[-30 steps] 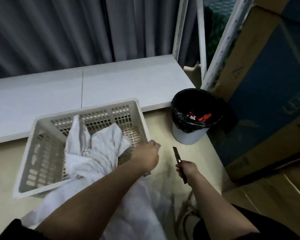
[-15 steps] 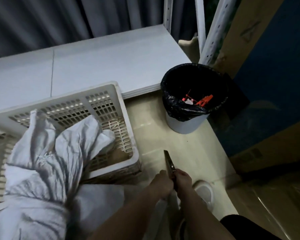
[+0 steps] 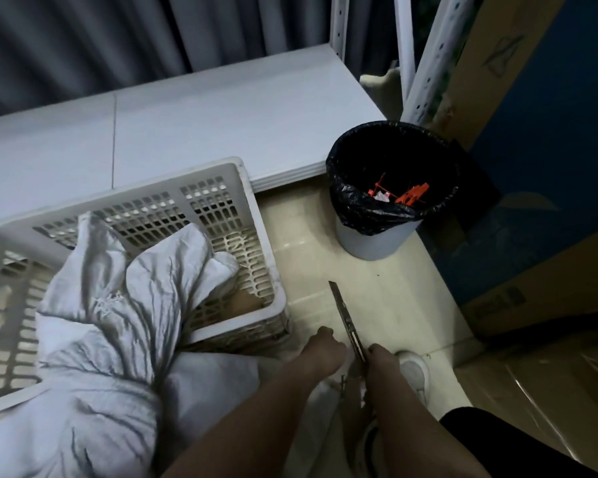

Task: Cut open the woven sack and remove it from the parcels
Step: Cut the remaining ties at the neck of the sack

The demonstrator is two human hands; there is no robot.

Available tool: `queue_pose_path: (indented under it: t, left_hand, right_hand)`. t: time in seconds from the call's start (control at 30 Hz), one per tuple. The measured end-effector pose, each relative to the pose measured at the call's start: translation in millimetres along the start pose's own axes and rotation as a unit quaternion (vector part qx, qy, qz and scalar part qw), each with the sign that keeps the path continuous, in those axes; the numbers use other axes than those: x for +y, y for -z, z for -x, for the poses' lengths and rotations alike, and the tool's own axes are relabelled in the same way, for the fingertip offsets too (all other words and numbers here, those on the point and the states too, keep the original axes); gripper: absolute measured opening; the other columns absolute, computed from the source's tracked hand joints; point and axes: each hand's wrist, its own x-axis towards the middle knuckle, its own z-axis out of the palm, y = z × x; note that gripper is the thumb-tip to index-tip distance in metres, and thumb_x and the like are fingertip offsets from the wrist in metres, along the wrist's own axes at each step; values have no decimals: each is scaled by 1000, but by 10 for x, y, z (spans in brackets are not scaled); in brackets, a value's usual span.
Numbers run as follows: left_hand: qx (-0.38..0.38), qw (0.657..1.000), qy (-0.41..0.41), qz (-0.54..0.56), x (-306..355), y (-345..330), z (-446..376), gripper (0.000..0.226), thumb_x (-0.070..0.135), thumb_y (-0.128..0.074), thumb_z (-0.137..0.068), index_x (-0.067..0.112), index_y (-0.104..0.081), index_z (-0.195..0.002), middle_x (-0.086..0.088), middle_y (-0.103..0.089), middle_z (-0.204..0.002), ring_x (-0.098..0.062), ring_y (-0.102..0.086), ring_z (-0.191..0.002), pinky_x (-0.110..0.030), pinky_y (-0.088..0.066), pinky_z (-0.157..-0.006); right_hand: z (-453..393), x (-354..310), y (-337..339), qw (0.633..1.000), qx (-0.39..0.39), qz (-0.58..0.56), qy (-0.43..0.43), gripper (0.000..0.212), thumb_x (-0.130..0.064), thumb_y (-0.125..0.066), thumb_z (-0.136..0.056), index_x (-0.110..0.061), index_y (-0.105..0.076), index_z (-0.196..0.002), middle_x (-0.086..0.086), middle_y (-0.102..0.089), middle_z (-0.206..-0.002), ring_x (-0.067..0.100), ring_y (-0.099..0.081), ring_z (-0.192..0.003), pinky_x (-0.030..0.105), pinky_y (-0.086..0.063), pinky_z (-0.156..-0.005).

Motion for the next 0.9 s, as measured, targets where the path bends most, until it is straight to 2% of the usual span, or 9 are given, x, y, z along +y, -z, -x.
queue_pose_path:
  t: [0.03,0.17,0.3,0.4,0.5,0.6,0.7,0.8,0.9]
  left_hand:
    - [0,1000,-2,-1,39,30,62,49,11,-43,-97,3,-32,-143,-17,-40,-145,-30,-43,-132,-28,-39,-101]
    - [-1,999,-47,-10,266,267,480,44,17,-45,-97,0,-38,-137,-16,-48,-138,-28,-48,-126,-25,-40,-93]
    - [23,994,-107,24,404,666,1060,11,14,-45,-96,9,-54,-98,-8,-56,-93,-22,-49,-99,-24,-37,-78]
    - [56,986,-156,24,375,1016,1537,35,18,-47,-95,8,-47,-129,-14,-59,-121,-22,-53,-105,-23,-39,-81]
    - [132,969,-207,24,97,1347,1994,43,19,-49,-93,9,-45,-135,-12,-59,-127,-21,-58,-107,-25,-42,-86]
    - [196,953,-231,24,-308,1672,2422,39,16,-47,-95,7,-48,-132,-8,-58,-128,-22,-58,-115,-25,-44,-92]
    - [254,945,-203,23,-787,1917,2728,39,14,-46,-94,8,-48,-133,-9,-59,-127,-23,-57,-115,-24,-42,-90]
    - [271,948,-165,34,-1211,2070,2874,35,26,-51,-93,3,-57,-118,-16,-64,-117,-30,-60,-107,-34,-45,-90]
    - [258,953,-160,26,-1462,2058,3027,33,35,-49,-95,5,-59,-86,-14,-62,-91,-27,-58,-88,-34,-41,-78]
  right_hand:
    - [4,-40,58,997,11,-70,-7,19,-19,-56,-92,-1,-57,-98,17,-62,-98,31,-59,-103,32,-47,-89]
    - [407,-295,108,978,-19,-206,25,22,-6,-43,-92,-3,-52,-73,12,-51,-68,25,-49,-59,26,-37,-52]
    - [1198,-508,144,981,-117,-58,146,17,-13,-42,-95,-13,-53,-83,5,-58,-76,16,-52,-61,23,-37,-55]
    - [1744,-598,120,967,-138,26,214,16,-13,-43,-93,-17,-50,-79,3,-58,-78,16,-53,-61,25,-38,-57]
    - [2360,-627,-114,932,-107,93,333,18,-19,-45,-90,-21,-52,-73,10,-66,-86,27,-61,-71,34,-42,-64]
    - [2971,-539,-440,887,-111,130,429,8,-29,-50,-89,-31,-57,-93,8,-68,-106,30,-65,-98,40,-50,-82]
    - [3524,-337,-773,823,-69,272,493,59,-46,-57,-84,-22,-40,-135,6,-48,-134,28,-51,-122,36,-42,-95]
    - [3761,-119,-1029,764,10,412,497,82,-52,-59,-83,-17,-21,-146,11,-27,-148,33,-36,-133,40,-38,-100]
    - [3606,-46,-1078,792,59,406,453,63,-39,-49,-94,-10,-24,-144,15,-36,-147,32,-45,-128,36,-41,-98]
